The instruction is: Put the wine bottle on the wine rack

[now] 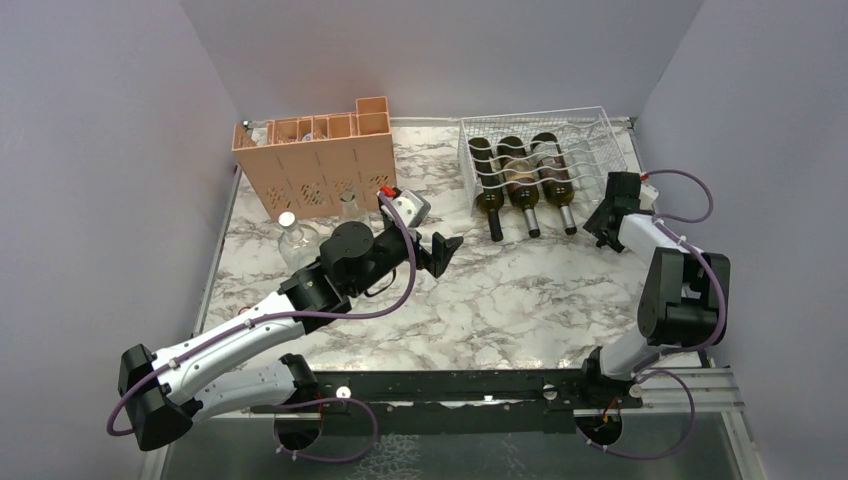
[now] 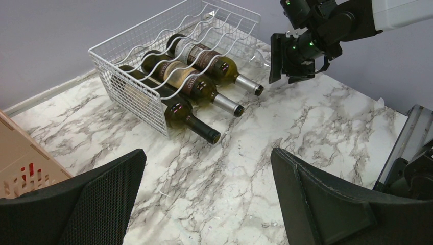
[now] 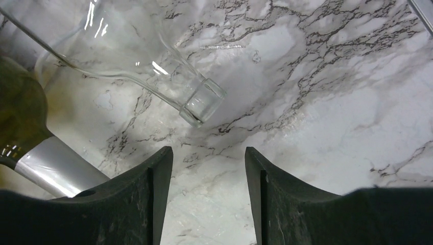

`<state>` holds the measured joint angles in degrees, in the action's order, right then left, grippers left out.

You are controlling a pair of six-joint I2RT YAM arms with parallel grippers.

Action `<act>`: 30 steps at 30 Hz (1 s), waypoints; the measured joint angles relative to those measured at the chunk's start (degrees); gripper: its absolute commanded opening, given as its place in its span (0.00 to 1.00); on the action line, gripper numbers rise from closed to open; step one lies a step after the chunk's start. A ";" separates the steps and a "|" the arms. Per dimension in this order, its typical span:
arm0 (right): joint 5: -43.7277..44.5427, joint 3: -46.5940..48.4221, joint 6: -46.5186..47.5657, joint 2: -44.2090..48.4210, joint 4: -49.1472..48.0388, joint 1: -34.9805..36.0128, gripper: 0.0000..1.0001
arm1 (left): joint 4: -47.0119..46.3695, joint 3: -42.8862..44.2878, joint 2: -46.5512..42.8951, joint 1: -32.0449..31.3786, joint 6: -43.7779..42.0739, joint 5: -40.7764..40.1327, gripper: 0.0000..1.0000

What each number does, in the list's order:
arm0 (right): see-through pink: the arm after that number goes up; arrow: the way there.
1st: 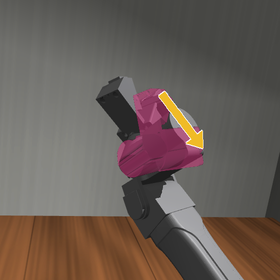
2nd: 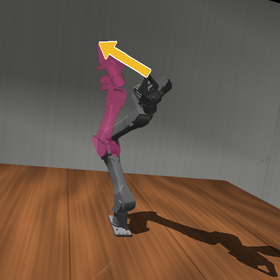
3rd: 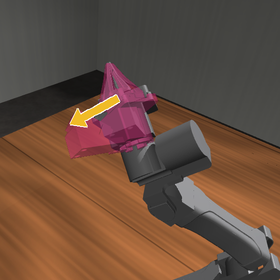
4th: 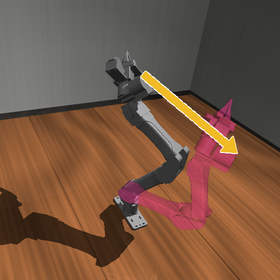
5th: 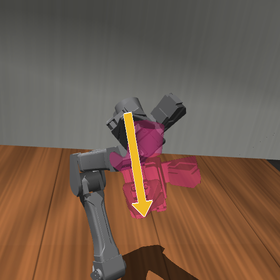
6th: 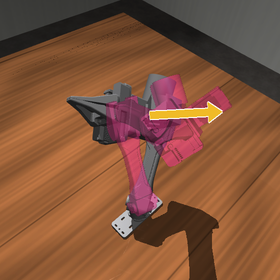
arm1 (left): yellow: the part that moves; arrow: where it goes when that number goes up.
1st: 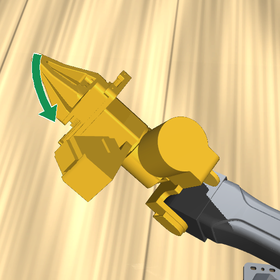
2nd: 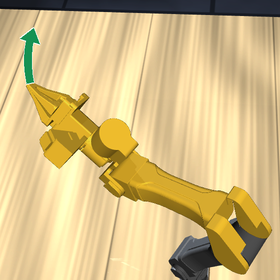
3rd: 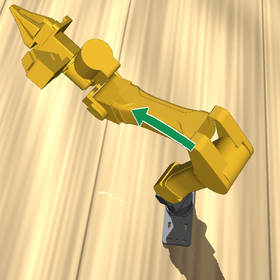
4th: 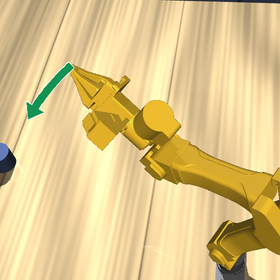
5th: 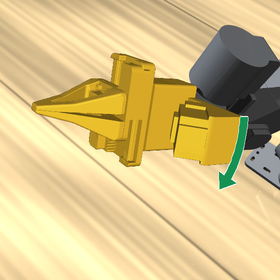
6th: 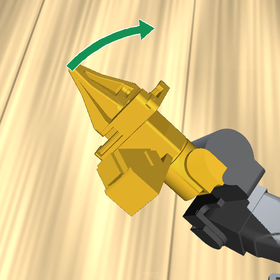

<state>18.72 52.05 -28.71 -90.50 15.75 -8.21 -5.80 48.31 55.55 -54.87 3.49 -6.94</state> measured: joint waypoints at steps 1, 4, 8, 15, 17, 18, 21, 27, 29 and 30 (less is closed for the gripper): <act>-0.02 0.20 0.15 -0.44 -0.15 0.00 0.53 | 0.00 0.00 0.00 0.00 0.00 0.02 0.99; -0.26 0.96 1.05 -1.88 -1.20 -0.02 0.48 | 0.00 0.00 -0.02 0.00 0.00 0.02 0.99; -1.70 1.90 3.76 -3.17 -3.72 -0.07 0.43 | 0.00 0.00 -0.02 0.00 0.00 0.02 0.99; -4.00 2.97 9.49 -3.65 -8.83 -0.07 0.43 | 0.00 0.00 -0.02 0.00 0.02 0.02 0.99; -4.35 3.08 10.88 -3.82 -10.25 -0.07 0.43 | 0.00 0.00 -0.02 0.00 0.02 0.02 0.99; -4.55 3.15 11.76 -4.07 -11.04 -0.07 0.43 | 0.00 0.00 -0.02 0.00 0.00 0.02 0.99; -5.49 3.15 13.40 -4.70 -12.41 -0.07 0.44 | 0.00 0.00 -0.02 0.00 0.02 0.02 0.99; -6.78 3.15 14.80 -4.85 -14.53 -0.11 0.49 | 0.00 0.00 -0.02 0.00 0.02 0.02 0.99; -6.84 3.15 14.58 -4.70 -14.40 -0.11 0.52 | 0.00 0.00 -0.02 0.00 0.13 0.02 0.99; -6.78 3.15 14.23 -4.42 -14.05 -0.11 0.53 | 0.00 0.00 -0.02 0.00 0.22 0.02 0.99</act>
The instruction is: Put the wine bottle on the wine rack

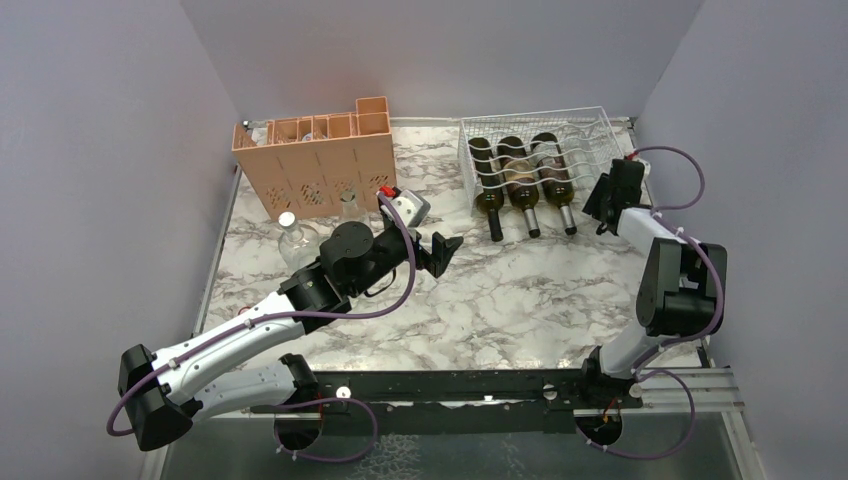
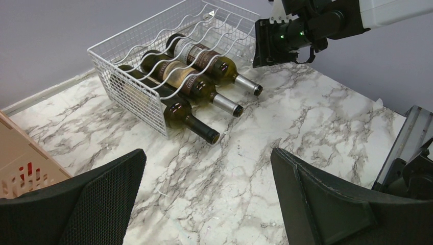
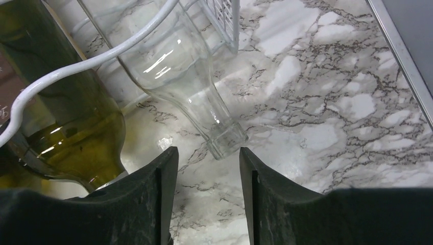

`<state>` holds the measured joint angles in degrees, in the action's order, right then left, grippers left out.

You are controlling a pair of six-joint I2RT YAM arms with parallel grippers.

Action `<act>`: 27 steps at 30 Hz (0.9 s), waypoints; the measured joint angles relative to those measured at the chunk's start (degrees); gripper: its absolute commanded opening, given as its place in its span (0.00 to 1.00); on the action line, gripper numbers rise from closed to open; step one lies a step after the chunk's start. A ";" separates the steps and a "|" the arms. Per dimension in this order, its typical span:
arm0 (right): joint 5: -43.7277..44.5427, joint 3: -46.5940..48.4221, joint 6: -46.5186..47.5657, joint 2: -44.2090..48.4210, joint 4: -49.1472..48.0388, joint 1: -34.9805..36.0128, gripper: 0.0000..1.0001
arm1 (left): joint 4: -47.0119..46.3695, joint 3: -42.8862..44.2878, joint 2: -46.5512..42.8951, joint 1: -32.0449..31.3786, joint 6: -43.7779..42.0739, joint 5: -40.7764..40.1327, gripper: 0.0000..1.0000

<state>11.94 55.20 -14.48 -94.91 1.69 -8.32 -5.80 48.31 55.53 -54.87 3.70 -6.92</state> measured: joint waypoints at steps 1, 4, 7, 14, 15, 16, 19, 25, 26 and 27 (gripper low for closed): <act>0.20 0.02 -0.55 0.50 0.57 0.00 0.54 | 0.02 0.02 0.00 0.00 0.15 0.00 0.99; 1.79 0.39 -2.73 2.73 4.00 0.00 0.54 | 0.44 0.37 0.04 0.00 0.39 -0.02 0.99; 3.04 1.44 -5.31 5.88 8.50 0.00 0.49 | 1.03 1.25 0.17 0.00 0.59 -0.17 0.99; -0.57 3.69 -9.68 14.45 15.58 3.23 0.46 | 1.68 2.58 0.37 0.00 0.66 -2.54 0.99; -1.27 4.52 -9.94 14.95 16.15 4.87 0.45 | 1.88 2.80 0.44 0.00 0.83 -2.99 0.99; -2.10 5.53 -10.12 15.15 16.72 6.69 0.45 | 2.21 3.15 0.55 0.00 1.05 -3.52 0.99; -6.03 8.70 -10.64 15.08 18.12 11.58 0.45 | 3.45 4.55 1.07 0.00 2.19 -5.38 0.99; -16.52 12.41 -9.86 13.31 16.74 21.14 0.54 | 5.25 5.46 1.16 0.00 3.37 -7.74 0.99; -17.38 13.00 -9.40 12.41 16.35 22.62 0.56 | 5.55 5.46 1.16 0.00 3.37 -8.17 0.99; -17.84 13.70 -8.85 11.30 15.89 24.33 0.58 | 5.77 5.46 1.16 0.00 3.37 -8.63 0.99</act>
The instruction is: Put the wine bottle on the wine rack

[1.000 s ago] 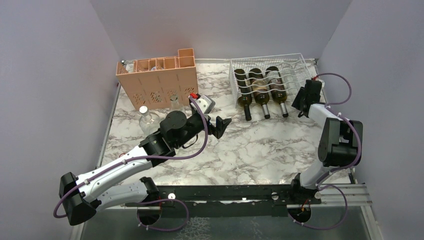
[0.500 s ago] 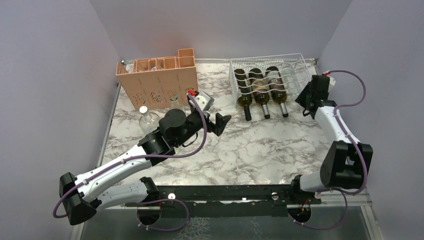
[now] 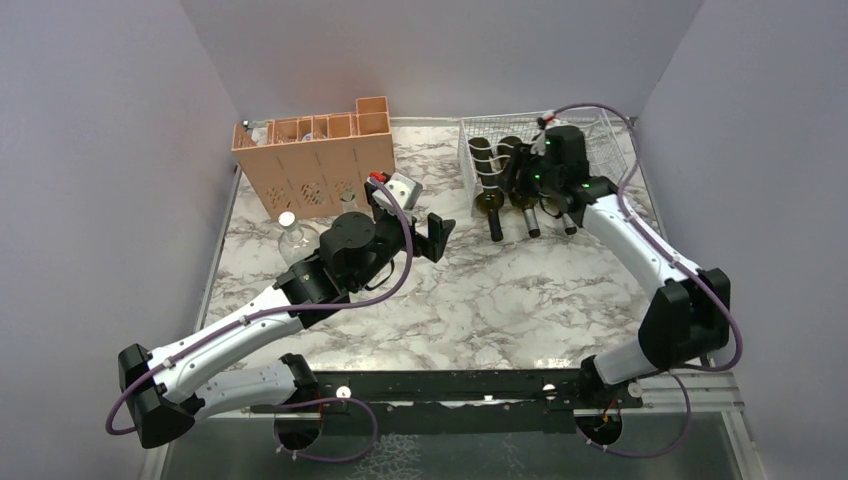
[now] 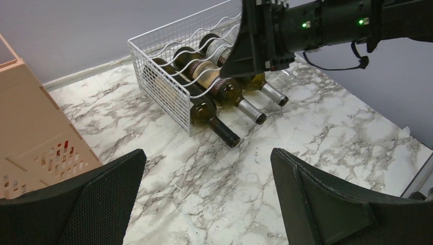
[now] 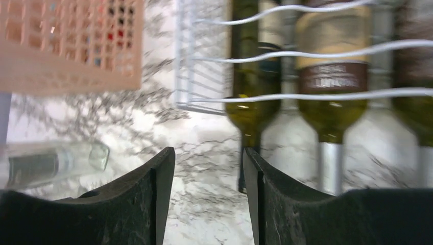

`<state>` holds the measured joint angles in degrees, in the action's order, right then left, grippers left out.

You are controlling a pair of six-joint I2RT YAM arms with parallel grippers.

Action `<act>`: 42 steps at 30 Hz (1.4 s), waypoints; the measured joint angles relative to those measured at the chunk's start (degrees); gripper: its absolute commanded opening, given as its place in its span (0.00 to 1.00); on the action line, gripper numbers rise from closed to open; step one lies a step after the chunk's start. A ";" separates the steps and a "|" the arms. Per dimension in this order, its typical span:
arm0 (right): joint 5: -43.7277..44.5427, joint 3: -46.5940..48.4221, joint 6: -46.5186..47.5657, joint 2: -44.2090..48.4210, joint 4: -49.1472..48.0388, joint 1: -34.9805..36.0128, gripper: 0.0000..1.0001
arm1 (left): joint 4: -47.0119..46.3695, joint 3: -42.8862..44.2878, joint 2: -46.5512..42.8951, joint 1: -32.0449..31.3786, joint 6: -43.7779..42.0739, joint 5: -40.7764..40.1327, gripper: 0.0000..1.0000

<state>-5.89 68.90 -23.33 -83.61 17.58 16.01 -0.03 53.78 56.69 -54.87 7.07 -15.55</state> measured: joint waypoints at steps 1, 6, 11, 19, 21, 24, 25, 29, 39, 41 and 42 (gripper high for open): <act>0.00 0.92 0.57 -1.31 -0.22 1.92 0.59 | 0.24 0.00 0.00 0.00 0.00 -0.52 0.99; 1.77 8.26 2.84 -10.38 -0.26 10.62 0.60 | 1.68 0.11 0.00 0.00 -0.02 -2.75 0.99; 9.22 14.80 2.86 -17.29 1.90 13.81 0.59 | 3.02 0.13 0.02 0.00 0.02 -4.37 0.99; 17.57 17.31 3.48 -18.34 3.37 14.91 0.54 | 3.41 0.90 0.48 0.00 -0.02 -5.33 0.99; 18.67 17.42 3.78 -18.67 3.82 14.88 0.53 | 3.43 1.14 0.61 0.00 -0.04 -5.46 0.99; 19.37 18.01 4.37 -19.47 4.50 14.91 0.48 | 3.50 1.14 0.61 0.00 -0.04 -5.53 0.99; 19.61 18.95 4.96 -19.98 4.70 14.91 0.46 | 3.54 1.14 0.61 0.00 -0.04 -5.53 0.99; 19.58 21.84 6.45 -23.65 5.11 14.91 0.24 | 3.61 1.14 0.61 0.00 -0.04 -5.53 0.99; 19.67 23.80 9.66 -25.99 5.90 15.08 0.06 | 4.24 1.16 0.59 0.00 -0.13 -5.68 0.99; 20.35 24.44 10.12 -26.36 6.36 15.43 0.06 | 4.50 1.18 0.57 0.00 -0.31 -6.01 0.99; 20.52 24.87 10.12 -26.62 6.64 15.65 0.06 | 4.59 1.18 0.57 0.00 -0.37 -6.21 0.99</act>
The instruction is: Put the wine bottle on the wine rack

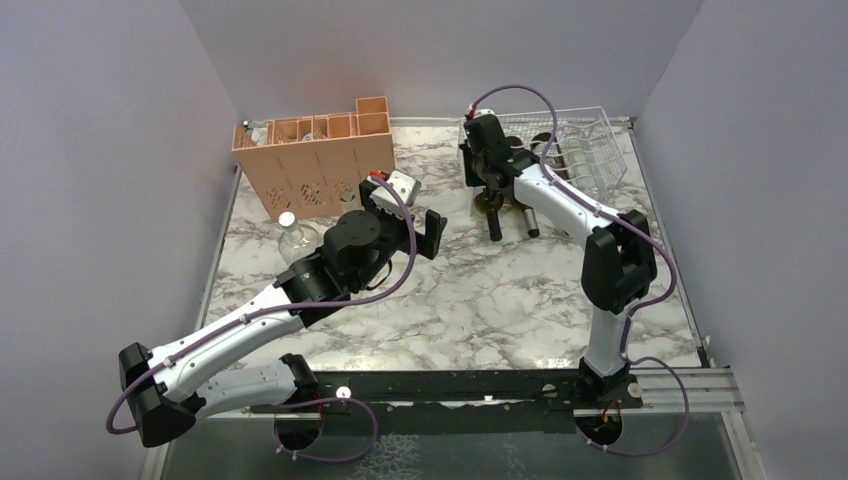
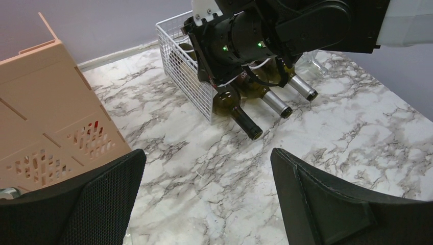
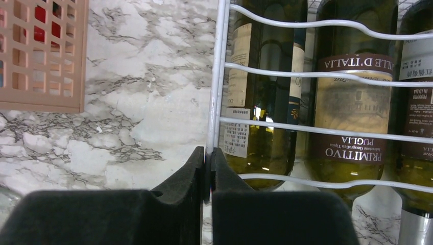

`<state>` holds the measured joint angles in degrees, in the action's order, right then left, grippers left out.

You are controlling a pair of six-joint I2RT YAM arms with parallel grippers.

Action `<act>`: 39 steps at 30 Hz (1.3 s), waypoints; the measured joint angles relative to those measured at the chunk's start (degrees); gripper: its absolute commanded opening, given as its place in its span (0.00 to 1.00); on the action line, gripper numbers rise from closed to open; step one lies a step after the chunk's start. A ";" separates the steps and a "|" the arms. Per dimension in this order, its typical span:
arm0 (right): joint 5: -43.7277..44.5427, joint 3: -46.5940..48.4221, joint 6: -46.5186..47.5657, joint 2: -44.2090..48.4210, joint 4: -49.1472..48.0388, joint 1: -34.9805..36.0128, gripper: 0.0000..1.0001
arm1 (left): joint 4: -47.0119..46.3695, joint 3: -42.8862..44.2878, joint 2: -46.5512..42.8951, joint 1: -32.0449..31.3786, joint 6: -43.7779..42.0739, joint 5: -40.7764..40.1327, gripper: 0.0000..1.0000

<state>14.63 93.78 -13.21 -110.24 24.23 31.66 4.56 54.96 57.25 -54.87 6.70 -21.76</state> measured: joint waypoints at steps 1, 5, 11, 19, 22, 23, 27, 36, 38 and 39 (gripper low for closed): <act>0.17 0.48 -0.02 -0.33 0.13 0.31 0.06 | 0.09 0.00 -0.04 0.00 -0.09 -0.20 0.99; 0.57 2.10 -0.94 -1.57 0.37 2.45 0.06 | 0.63 0.00 -0.50 0.00 -0.31 -0.79 0.99; -0.13 2.71 -3.80 -2.08 0.35 6.58 0.10 | 1.11 0.35 -1.40 0.00 -0.50 -1.73 0.99; -4.42 3.19 -8.26 -2.01 0.07 9.79 0.56 | 1.20 0.87 -1.77 0.00 -0.79 -2.27 0.99; -4.39 3.15 -9.35 -1.29 0.07 10.29 0.59 | 1.53 0.90 -1.92 0.00 -0.83 -2.34 0.99; -4.37 3.04 -9.46 -0.83 0.09 10.34 0.59 | 1.62 0.94 -2.05 0.00 -0.96 -2.34 0.99; -4.87 0.57 -9.27 3.93 -1.01 10.36 0.59 | 2.05 2.36 -2.71 0.00 -1.57 -2.36 0.99; -21.05 -12.94 -4.61 20.65 -13.22 10.88 0.61 | 2.21 9.22 -6.82 0.00 -4.87 -3.54 0.99; -23.80 -14.38 -3.58 21.16 -15.72 11.89 0.64 | 2.05 10.56 -7.85 0.00 -6.16 -4.15 0.99; -24.85 -14.62 -3.04 20.94 -16.57 12.55 0.65 | 2.01 11.30 -8.37 0.00 -6.91 -4.55 0.99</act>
<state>-10.22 79.15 -16.25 -89.30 7.66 44.21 6.57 66.26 48.88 -54.87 -0.21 -26.30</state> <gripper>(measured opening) 0.618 0.988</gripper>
